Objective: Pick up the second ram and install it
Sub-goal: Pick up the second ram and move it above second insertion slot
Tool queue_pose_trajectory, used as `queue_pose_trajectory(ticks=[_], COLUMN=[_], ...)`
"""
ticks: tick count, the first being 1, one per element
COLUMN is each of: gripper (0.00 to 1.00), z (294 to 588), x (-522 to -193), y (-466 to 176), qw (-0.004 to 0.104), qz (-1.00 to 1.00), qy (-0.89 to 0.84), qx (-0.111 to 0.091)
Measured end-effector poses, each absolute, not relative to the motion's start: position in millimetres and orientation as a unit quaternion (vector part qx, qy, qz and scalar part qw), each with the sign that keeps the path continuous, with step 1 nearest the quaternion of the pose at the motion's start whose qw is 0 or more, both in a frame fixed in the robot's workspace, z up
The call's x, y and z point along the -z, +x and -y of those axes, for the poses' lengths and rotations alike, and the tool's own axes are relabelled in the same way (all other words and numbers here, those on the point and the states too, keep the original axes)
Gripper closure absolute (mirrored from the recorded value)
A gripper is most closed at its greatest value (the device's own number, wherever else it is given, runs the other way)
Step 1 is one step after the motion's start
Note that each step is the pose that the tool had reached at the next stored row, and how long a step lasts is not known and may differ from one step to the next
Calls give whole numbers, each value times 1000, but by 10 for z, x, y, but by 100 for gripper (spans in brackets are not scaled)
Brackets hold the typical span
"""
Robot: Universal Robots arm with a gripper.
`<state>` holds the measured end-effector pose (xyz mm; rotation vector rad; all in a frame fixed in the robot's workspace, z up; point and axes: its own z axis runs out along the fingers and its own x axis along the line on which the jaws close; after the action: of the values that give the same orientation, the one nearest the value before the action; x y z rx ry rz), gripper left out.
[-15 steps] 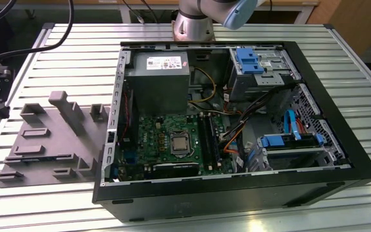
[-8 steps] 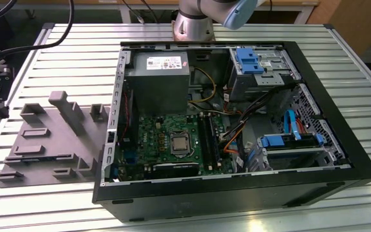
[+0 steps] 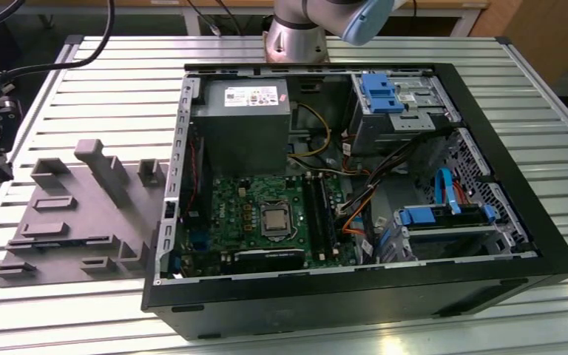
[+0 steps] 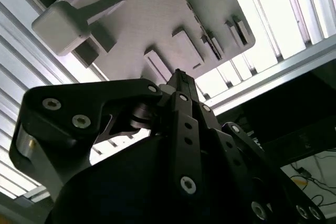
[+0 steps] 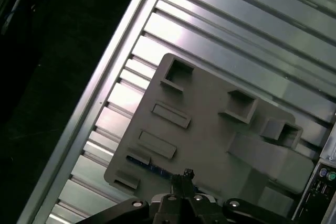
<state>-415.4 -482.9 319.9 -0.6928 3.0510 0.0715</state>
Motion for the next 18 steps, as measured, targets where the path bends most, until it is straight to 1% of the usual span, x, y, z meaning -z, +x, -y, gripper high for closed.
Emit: queue_pose_trajectory(ticks=[18], gripper=[89], z=[4829], x=[-3198], y=[-4155], qw=[4], qz=[-954], qy=[-298], qx=[-23])
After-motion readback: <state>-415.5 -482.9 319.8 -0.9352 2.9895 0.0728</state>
